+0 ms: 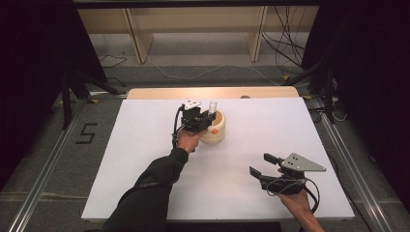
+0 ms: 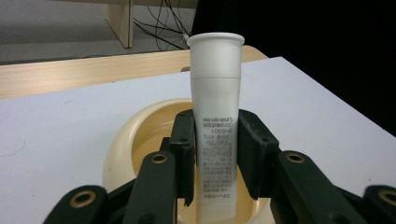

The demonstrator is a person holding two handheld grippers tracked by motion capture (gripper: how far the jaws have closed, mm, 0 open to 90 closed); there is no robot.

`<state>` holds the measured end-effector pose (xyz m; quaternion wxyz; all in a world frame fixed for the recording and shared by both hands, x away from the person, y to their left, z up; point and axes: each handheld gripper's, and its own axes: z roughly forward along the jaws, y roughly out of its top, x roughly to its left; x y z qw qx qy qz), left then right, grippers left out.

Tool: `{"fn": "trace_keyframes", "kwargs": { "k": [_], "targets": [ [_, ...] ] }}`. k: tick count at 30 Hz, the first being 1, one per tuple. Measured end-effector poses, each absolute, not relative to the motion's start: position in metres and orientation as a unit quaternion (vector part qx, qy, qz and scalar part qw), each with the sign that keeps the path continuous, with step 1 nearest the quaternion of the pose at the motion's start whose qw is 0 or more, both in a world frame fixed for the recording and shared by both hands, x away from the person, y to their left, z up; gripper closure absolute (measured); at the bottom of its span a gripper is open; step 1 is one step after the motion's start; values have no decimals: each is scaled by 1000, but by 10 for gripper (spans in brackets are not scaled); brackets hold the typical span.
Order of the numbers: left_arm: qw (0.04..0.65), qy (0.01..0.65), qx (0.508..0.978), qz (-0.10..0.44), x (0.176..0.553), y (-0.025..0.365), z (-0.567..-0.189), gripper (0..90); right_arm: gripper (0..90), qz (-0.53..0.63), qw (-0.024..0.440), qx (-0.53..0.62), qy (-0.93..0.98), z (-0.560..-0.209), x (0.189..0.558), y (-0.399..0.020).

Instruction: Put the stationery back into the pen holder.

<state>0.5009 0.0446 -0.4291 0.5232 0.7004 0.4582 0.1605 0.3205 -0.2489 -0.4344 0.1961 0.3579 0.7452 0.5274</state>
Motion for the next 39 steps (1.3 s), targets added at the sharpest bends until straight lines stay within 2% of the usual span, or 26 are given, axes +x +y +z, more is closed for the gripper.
{"fn": "trace_keyframes", "kwargs": {
  "k": [22, 23, 26, 28, 32, 39],
  "targets": [
    [490, 465, 721, 157, 502, 38, -429, 670, 273, 527, 196, 358, 745, -434, 321, -249],
    [486, 463, 724, 159, 502, 37, -428, 634, 273, 528, 195, 358, 744, -435, 321, -249],
    [488, 467, 720, 160, 501, 36, -422, 451, 274, 528, 195, 359, 744, -435, 321, -249],
    [493, 467, 717, 158, 498, 37, -416, 375, 274, 528, 196, 359, 745, -434, 321, -249],
    [494, 465, 718, 154, 494, 39, -404, 304, 273, 527, 196, 359, 745, -435, 321, -249],
    [488, 466, 725, 137, 487, 45, -395, 281, 273, 527, 196, 359, 745, -435, 321, -249]
  ]
}}
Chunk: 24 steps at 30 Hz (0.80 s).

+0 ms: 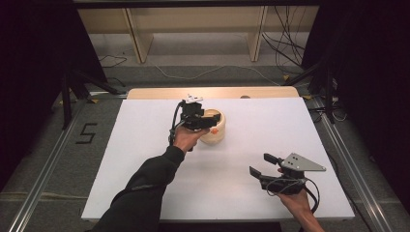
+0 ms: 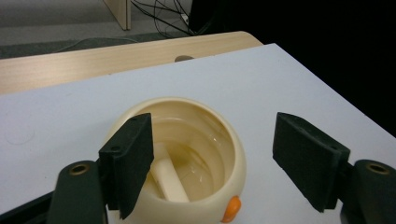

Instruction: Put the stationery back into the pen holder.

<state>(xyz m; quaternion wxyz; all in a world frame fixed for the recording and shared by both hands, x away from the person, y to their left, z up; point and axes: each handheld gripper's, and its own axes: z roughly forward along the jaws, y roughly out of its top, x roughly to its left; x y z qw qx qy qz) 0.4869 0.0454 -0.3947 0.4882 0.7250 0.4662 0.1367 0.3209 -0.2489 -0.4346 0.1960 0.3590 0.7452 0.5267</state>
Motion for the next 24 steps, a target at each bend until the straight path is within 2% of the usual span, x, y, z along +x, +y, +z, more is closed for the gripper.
{"fn": "trace_keyframes", "kwargs": {
  "k": [11, 24],
  "targets": [
    [493, 456, 734, 102, 471, 62, -395, 251, 273, 527, 193, 358, 746, -435, 321, -248],
    [505, 425, 745, 103, 448, 74, -400, 226, 273, 528, 190, 357, 747, -435, 320, -247]
  ]
}}
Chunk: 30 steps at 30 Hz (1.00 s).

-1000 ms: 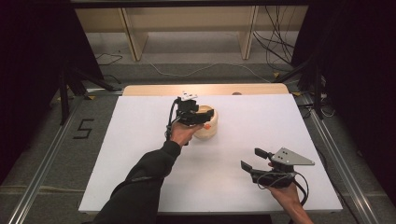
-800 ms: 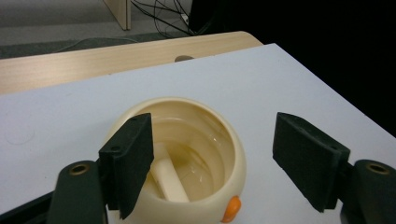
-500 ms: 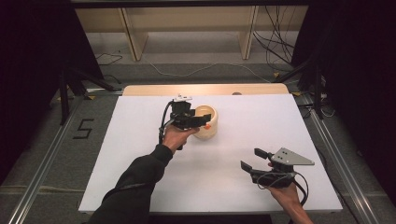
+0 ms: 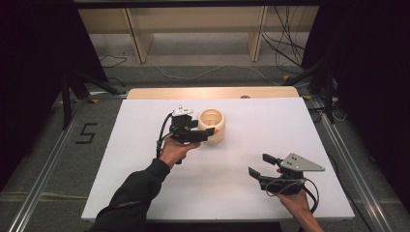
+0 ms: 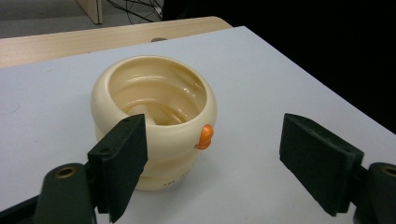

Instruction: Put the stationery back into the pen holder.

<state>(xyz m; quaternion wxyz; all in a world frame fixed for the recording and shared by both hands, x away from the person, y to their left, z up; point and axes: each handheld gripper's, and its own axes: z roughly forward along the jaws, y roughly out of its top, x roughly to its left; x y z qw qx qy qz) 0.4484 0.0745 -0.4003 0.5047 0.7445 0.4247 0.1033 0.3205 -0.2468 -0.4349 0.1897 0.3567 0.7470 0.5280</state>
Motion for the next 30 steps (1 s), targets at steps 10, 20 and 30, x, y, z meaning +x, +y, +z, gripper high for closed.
{"fn": "trace_keyframes", "kwargs": {
  "k": [10, 20, 30],
  "targets": [
    [518, 404, 747, 101, 434, 79, -399, 209, 273, 528, 188, 358, 747, -435, 320, -247],
    [528, 396, 744, 103, 423, 89, -402, 198, 273, 528, 187, 357, 747, -436, 320, -247],
    [537, 384, 743, 106, 411, 96, -402, 188, 271, 529, 184, 356, 748, -436, 321, -246]
  ]
}}
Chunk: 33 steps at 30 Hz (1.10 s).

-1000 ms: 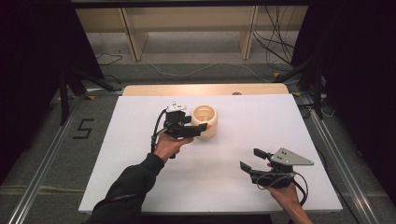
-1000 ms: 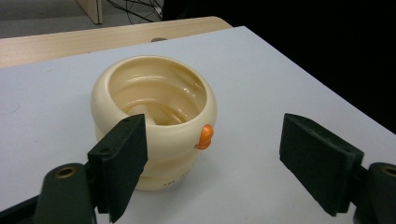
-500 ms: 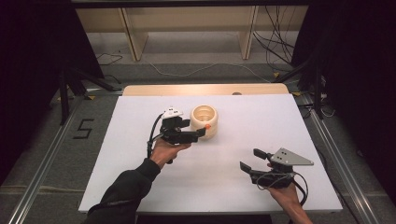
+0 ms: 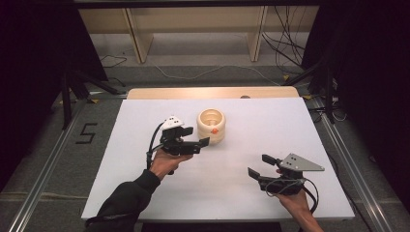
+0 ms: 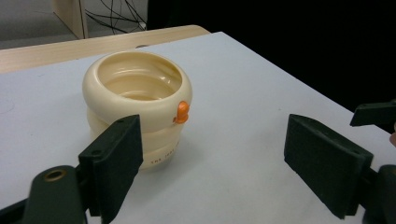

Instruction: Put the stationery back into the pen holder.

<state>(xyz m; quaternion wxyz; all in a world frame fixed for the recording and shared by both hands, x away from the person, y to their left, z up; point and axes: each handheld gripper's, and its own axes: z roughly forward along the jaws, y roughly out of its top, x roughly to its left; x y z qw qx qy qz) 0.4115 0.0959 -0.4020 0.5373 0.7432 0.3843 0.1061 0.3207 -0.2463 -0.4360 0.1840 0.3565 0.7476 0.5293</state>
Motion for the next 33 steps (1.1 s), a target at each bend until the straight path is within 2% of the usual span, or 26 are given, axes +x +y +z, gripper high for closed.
{"fn": "trace_keyframes", "kwargs": {
  "k": [13, 33],
  "targets": [
    [545, 362, 748, 114, 387, 107, -403, 173, 270, 528, 181, 358, 748, -436, 320, -246],
    [545, 361, 747, 116, 369, 127, -410, 161, 269, 528, 178, 356, 751, -437, 320, -245]
  ]
}}
